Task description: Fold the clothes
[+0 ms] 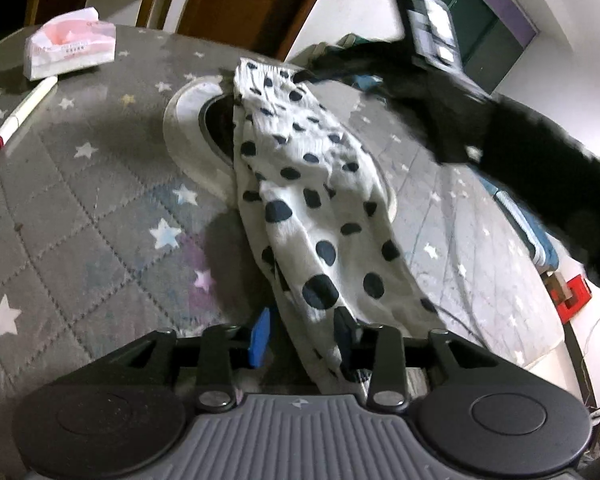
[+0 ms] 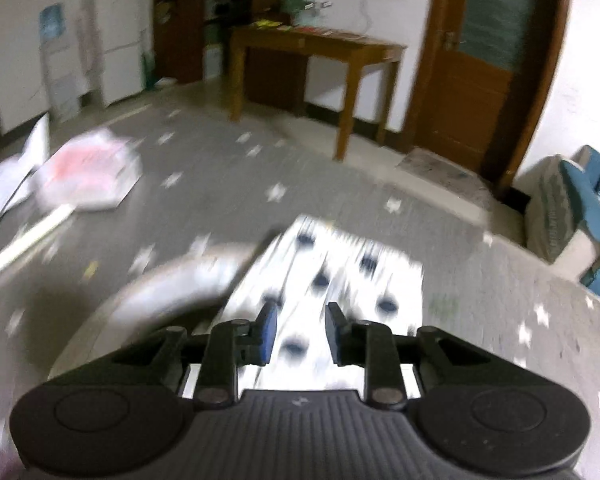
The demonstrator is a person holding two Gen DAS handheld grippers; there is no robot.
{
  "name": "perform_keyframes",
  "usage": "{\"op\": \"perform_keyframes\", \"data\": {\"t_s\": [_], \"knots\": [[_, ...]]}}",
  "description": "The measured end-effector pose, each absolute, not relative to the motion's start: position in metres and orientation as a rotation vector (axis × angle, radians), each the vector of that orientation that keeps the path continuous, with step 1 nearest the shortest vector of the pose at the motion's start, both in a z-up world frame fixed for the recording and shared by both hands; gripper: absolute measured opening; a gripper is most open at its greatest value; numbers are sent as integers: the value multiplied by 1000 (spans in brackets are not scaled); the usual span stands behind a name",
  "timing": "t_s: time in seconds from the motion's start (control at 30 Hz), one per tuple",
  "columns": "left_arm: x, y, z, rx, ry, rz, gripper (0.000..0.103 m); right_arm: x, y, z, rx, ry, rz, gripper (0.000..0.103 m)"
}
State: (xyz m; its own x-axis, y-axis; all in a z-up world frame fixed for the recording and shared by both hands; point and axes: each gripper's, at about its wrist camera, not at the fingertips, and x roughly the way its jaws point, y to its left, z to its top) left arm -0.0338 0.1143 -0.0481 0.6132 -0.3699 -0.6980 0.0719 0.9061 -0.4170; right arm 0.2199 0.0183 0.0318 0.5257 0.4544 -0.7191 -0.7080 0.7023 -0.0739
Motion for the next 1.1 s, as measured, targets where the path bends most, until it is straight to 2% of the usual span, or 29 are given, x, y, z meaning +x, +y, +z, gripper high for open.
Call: {"op": "perform_keyframes", "data": {"t_s": [0.17, 0.27, 0.33, 0.43, 0.53, 0.67, 0.83, 1.1], "knots": [[-35, 110, -47, -370, 891, -263, 40, 147, -21, 26, -430, 768, 839, 27], [-34, 107, -46, -372, 897, -269, 36, 104, -36, 27, -440, 781, 907, 28], [-33, 105, -45, -381, 900, -283, 21, 79, -49, 31, -430, 780, 943, 36], [-31, 103, -41, -408, 903, -298, 11, 46, -65, 37, -411, 773, 1000, 37], [-27, 104, -34, -474, 895, -317, 8, 20, -73, 41, -416, 760, 1058, 37], [-29, 104, -31, -523, 874, -330, 7, -11, -75, 37, -476, 751, 1141, 37], [-34, 106, -53, -494, 965, -269, 8, -37, -75, 15, -595, 767, 1174, 37], [-37, 110, -13, -373, 840, -269, 12, -25, -84, 39, -532, 703, 1161, 37]]}}
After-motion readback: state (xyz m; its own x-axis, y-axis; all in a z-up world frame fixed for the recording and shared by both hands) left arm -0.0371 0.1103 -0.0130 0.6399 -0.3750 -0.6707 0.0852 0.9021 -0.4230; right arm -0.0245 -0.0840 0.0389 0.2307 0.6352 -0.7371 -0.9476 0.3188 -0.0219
